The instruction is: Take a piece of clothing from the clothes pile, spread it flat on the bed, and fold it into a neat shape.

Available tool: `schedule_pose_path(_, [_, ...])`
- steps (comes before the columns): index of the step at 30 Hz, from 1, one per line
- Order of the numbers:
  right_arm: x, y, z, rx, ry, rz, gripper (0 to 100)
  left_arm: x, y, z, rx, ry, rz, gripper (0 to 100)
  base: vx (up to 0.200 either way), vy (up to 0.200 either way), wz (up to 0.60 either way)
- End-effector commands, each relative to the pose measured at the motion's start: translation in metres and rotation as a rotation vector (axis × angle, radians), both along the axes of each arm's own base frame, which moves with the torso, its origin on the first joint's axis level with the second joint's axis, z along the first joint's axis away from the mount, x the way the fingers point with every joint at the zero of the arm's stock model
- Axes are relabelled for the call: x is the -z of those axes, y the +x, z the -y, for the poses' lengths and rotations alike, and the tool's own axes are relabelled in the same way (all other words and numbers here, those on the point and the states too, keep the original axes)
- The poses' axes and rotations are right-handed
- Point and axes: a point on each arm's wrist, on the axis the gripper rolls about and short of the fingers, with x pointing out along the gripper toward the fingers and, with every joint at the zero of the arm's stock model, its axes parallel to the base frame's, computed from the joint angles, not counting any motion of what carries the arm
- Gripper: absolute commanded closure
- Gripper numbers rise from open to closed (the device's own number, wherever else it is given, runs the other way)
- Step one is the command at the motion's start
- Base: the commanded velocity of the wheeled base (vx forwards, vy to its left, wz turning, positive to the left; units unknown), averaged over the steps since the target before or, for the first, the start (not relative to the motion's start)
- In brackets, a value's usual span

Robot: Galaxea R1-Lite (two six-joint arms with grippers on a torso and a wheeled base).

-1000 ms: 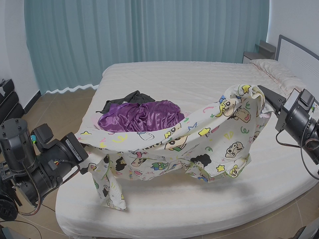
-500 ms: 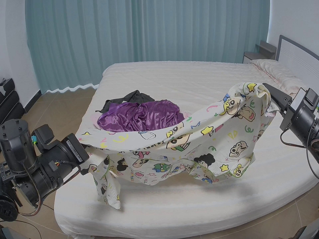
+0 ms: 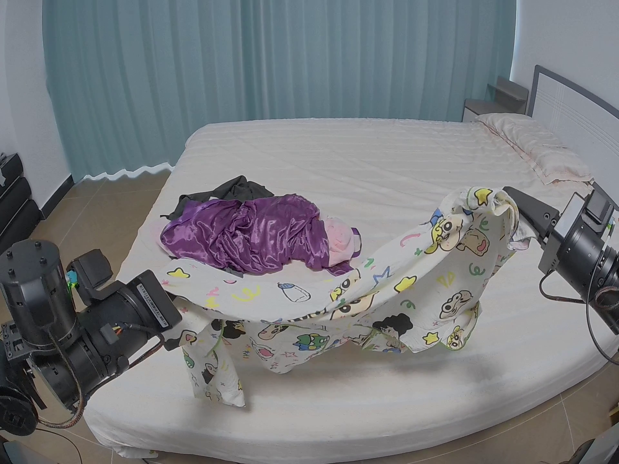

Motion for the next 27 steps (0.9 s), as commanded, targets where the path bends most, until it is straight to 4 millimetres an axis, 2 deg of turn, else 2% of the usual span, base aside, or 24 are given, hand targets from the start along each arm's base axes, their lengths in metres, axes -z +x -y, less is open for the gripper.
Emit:
schedule_pose_path(1, [0.004,0.000,0.001,0.005,-0.010,-0.011,100,-0.001,0.000,0.002,0.010,0.001,0.002,100,0.000,-0.200,0.00])
schedule_pose_path(6, [0.010,-0.001,0.001,0.011,-0.019,-0.032,100,0.002,0.001,0.014,0.054,0.043,0.000,100,0.000,-0.200,0.00])
schedule_pose_path(11, [0.004,-0.005,0.006,0.026,-0.009,-0.004,100,0.003,0.001,0.017,0.062,0.047,-0.002,100,0.000,-0.200,0.00])
schedule_pose_path(27, [0.004,-0.001,0.018,0.087,-0.012,-0.003,100,-0.002,0.009,0.024,0.068,0.038,0.008,100,0.000,-0.200,0.00])
